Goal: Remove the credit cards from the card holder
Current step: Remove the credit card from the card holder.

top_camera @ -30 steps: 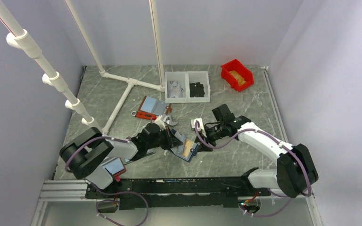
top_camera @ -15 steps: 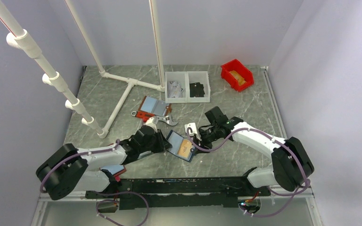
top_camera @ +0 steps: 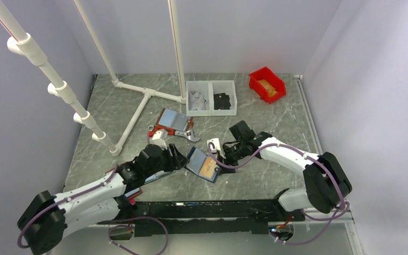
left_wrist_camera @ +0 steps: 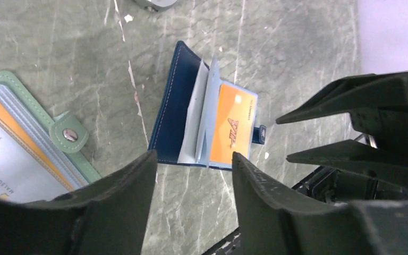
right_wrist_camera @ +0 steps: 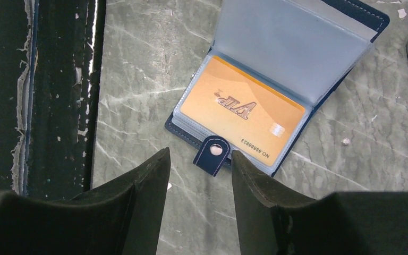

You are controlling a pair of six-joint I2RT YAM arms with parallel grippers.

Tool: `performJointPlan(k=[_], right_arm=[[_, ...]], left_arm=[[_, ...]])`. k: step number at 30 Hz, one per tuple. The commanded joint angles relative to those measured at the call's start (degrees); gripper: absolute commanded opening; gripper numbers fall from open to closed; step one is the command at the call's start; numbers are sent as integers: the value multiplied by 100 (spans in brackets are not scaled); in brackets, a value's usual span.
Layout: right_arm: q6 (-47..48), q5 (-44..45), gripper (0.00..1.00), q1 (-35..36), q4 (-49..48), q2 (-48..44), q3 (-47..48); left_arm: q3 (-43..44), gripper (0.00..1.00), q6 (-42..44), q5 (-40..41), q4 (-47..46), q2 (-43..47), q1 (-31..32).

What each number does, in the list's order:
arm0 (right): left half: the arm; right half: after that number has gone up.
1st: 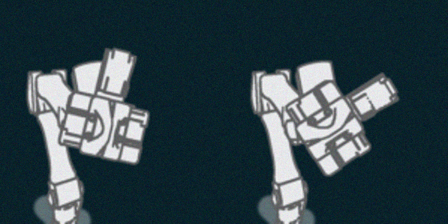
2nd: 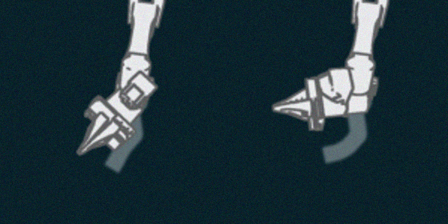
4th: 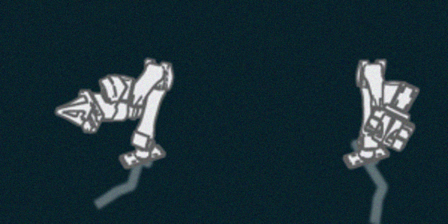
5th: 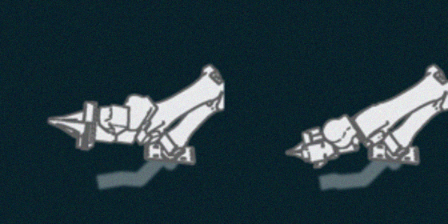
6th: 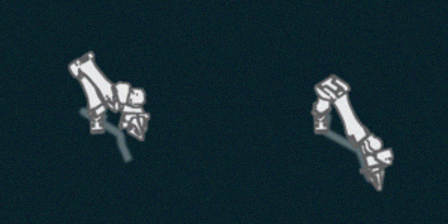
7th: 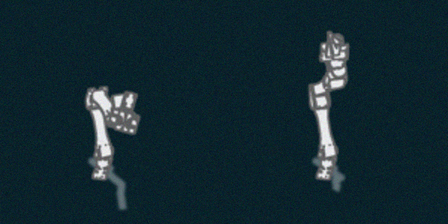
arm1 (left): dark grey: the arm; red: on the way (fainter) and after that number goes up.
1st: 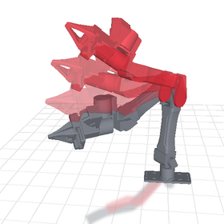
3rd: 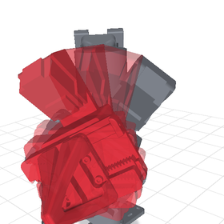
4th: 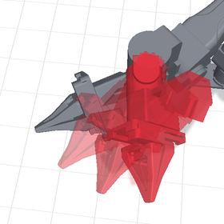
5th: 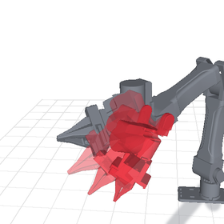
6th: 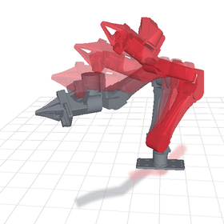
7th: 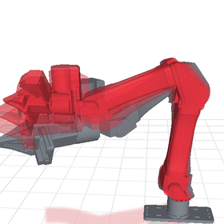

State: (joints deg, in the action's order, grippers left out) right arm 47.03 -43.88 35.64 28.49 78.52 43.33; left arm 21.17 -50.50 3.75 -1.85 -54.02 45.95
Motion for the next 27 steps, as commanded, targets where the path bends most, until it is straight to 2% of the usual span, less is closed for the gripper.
performJointPlan(k=[1, 3, 10, 16, 27], right_arm=[[-214, -17, 47, 22, -214, 52, 184], [-308, 1, 45, 20, -229, 104, 223], [-577, 77, 37, 17, -252, 231, 362], [-750, 135, 33, 5, -231, 359, 462], [-1014, 352, 23, -75, -309, 494, 543]], left_arm=[[-432, 63, -102, 186, -412, 616, 10], [-607, 67, -138, 106, -662, 921, 6], [-483, 66, 228, -590, -918, 1421, 1], [-136, 61, 501, -1504, -1491, 674, 1], [313, 52, 568, -2111, -2258, -816, 9]])
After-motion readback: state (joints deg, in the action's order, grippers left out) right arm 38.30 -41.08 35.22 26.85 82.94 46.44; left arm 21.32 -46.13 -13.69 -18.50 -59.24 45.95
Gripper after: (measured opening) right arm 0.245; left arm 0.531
